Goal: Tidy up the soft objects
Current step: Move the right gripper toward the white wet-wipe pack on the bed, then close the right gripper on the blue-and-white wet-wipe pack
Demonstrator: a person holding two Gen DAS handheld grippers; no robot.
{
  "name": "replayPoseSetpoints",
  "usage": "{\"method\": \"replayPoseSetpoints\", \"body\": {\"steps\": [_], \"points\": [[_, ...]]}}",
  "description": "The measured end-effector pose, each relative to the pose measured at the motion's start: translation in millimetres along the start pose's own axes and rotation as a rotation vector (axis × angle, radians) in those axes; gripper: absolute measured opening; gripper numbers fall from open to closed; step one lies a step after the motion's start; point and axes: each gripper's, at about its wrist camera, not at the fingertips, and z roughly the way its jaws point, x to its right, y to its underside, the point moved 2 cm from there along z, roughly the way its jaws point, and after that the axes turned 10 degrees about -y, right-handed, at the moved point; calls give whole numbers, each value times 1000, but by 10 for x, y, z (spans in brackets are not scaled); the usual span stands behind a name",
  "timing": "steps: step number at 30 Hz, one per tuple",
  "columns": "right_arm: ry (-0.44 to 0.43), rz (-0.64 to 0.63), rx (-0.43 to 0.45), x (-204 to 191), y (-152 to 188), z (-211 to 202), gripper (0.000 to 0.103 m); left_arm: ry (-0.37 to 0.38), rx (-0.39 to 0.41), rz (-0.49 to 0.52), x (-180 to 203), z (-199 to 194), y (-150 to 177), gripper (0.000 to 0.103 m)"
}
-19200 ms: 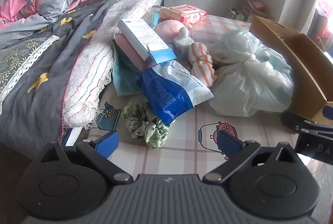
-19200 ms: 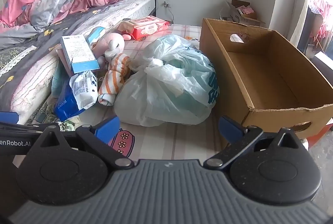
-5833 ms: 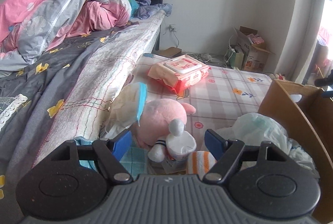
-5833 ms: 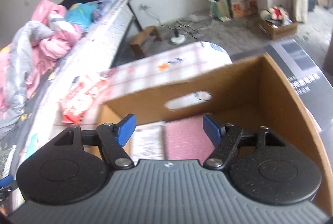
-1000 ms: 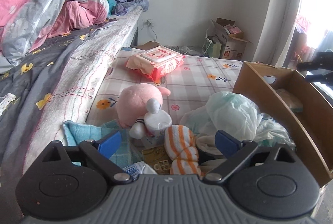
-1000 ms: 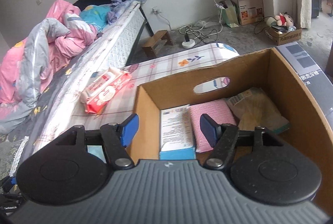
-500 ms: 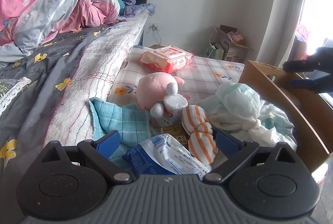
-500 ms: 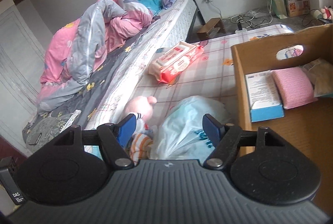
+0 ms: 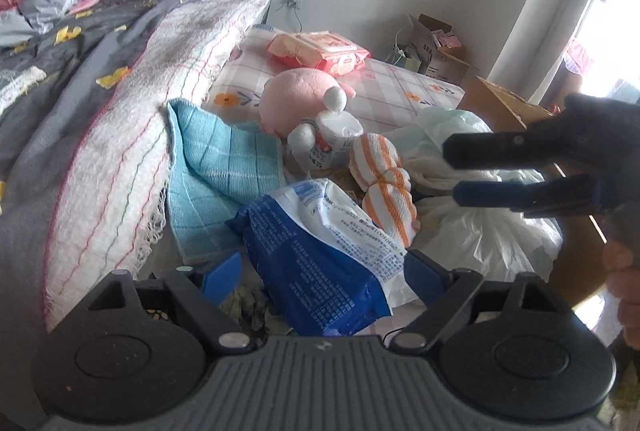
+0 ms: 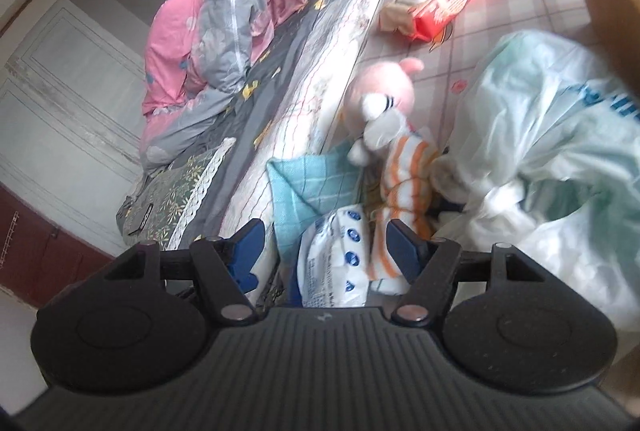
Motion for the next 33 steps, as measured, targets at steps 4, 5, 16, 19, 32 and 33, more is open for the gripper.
{"method": "replayPoseSetpoints", "body": {"steps": [4,5,16,19,32,33], "points": [[25,-13,-75,-33,53,398,57,72,-81,-113,-167,152,-39,74],[40,-24,-88,-41,59,474,57,76,-80,-118,-175,155,-47,74],[81,77,-187,138,74,704,56,5,-14,140,208,12,-5,85],[52,114,-206,161,91,674,58,-28,1,234,390,35,24,89],[-148,276,-243,176,58,723,60,-94,-39,222,414,177,-77,89],[-156,277,-243,163,54,734,60,-103,-40,225,414,187,-85,89]]}}
